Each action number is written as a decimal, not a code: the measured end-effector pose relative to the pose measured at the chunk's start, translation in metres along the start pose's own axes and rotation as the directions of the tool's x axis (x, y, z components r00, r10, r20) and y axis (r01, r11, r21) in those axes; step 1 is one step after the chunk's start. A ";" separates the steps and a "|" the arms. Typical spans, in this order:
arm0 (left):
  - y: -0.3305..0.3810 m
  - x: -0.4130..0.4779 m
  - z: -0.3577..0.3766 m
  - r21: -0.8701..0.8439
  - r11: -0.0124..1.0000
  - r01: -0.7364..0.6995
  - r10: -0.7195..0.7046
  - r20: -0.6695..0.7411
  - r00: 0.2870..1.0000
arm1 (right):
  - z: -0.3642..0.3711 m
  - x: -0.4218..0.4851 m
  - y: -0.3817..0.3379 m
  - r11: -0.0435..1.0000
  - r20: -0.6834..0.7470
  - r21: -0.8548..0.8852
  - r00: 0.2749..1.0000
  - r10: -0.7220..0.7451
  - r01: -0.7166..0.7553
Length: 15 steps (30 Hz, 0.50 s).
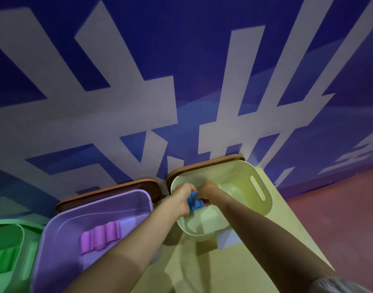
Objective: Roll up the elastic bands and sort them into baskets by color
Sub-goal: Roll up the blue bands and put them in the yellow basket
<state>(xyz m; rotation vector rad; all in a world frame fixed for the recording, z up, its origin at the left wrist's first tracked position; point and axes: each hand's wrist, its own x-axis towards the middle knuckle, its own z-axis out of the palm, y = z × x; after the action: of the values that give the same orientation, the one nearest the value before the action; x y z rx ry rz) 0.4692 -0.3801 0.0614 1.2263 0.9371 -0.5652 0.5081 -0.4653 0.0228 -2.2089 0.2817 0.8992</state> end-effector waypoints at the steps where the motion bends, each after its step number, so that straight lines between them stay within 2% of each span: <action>1: 0.000 0.001 0.000 -0.009 1.000 0.003 -0.003 0.015 1.000 | 0.001 -0.002 -0.001 1.000 -0.007 -0.003 1.000 -0.003 0.003; 8: 0.000 -0.003 0.002 -0.004 1.000 -0.002 0.002 0.068 0.998 | 0.004 -0.005 -0.003 0.999 -0.042 -0.051 0.999 -0.006 0.004; 15: 0.002 -0.009 -0.001 -0.001 1.000 0.019 -0.019 0.068 0.998 | -0.001 -0.013 -0.004 0.998 0.020 -0.057 1.000 -0.009 0.011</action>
<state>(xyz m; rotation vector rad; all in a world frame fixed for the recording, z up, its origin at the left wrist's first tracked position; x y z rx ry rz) 0.4653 -0.3794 0.0702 1.1902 0.8928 -0.6172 0.5007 -0.4637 0.0346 -2.2504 0.2380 0.9340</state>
